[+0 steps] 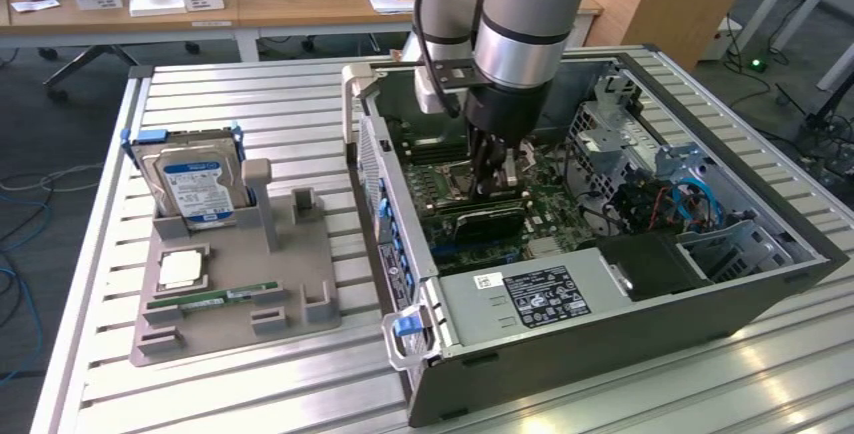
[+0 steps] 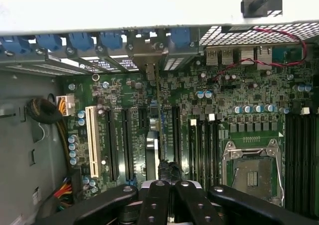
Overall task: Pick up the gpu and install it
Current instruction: 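Press down on the gpu until it lock into place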
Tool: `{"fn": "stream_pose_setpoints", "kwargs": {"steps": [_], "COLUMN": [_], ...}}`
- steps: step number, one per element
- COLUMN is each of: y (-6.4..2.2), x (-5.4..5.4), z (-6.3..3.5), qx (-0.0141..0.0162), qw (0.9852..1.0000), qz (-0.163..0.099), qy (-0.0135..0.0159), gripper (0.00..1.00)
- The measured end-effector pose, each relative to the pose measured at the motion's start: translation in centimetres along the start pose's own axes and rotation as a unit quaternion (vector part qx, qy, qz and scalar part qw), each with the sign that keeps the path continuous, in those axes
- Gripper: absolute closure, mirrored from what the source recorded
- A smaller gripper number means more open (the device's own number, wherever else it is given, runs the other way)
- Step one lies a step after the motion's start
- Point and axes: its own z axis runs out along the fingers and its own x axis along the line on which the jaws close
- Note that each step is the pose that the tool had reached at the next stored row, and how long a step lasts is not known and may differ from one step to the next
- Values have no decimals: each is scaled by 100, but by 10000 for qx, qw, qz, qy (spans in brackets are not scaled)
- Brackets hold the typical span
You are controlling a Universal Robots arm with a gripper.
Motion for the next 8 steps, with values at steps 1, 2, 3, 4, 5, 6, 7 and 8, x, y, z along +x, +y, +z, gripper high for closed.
{"fn": "stream_pose_setpoints", "kwargs": {"steps": [1, 2, 3, 4, 5, 6, 7, 8], "y": [0, 0, 0, 0, 0, 1, 1, 1], "x": [0, 0, 1, 1, 1, 1, 1, 1], "z": [9, 17, 20, 25, 32, 43, 55, 66], "qx": [0, 0, -1, 0, 0, 0, 0, 0], "qw": [10000, 10000, 10000, 10000, 10000, 10000, 10000, 10000], "qz": [0, 0, 0, 0, 0, 0, 0, 0], "qy": [1, 0, 1, 1, 0, 0, 0, 0], "gripper": [89, 89, 89, 89, 89, 89, 89, 89]}}
